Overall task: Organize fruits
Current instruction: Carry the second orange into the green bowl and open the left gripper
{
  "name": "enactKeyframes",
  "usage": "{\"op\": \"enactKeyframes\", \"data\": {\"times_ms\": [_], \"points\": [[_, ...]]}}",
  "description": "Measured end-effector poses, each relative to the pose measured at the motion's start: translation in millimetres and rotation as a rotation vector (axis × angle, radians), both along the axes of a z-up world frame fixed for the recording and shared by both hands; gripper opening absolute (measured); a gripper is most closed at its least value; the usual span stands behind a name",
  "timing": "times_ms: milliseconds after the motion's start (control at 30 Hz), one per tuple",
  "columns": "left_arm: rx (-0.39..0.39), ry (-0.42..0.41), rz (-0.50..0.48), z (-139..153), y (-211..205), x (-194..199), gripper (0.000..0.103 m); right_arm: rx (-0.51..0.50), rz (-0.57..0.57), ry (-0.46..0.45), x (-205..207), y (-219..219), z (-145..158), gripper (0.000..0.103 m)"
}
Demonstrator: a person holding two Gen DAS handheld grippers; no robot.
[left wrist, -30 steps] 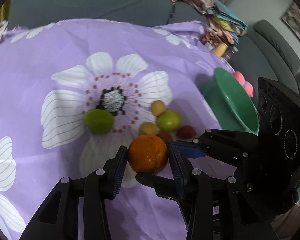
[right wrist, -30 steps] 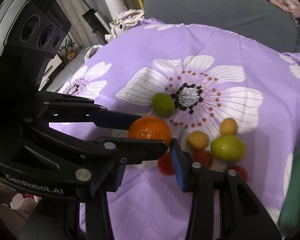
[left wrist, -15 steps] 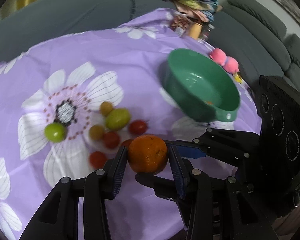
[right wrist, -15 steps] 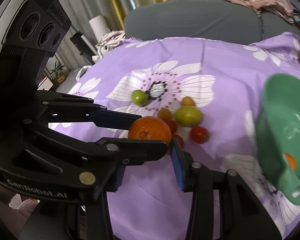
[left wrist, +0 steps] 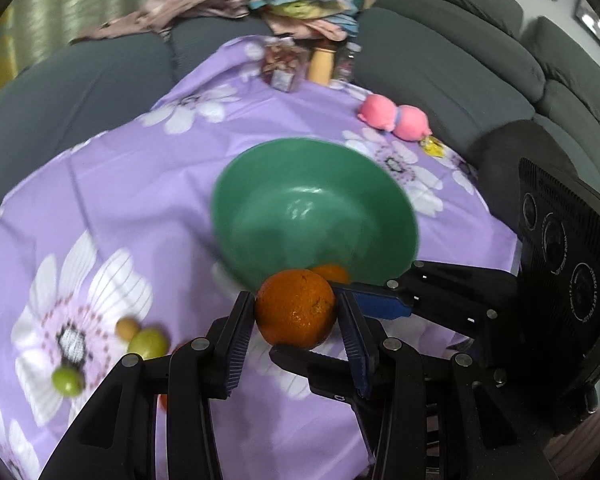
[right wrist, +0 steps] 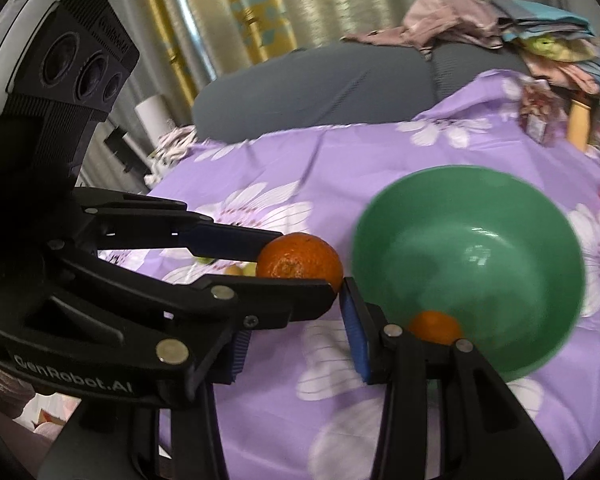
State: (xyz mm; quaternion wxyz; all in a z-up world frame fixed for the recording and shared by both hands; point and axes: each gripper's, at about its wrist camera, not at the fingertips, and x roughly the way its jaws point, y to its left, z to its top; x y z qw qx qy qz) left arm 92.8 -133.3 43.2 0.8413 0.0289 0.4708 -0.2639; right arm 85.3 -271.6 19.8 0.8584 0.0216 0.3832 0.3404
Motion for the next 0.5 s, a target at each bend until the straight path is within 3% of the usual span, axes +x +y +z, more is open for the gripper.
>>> {"op": "enactKeyframes", "data": {"times_ms": [500], "points": [[-0.021,0.05,-0.066,-13,-51,37,0.043,-0.025,-0.125,0.001,36,-48,-9,0.043]]}}
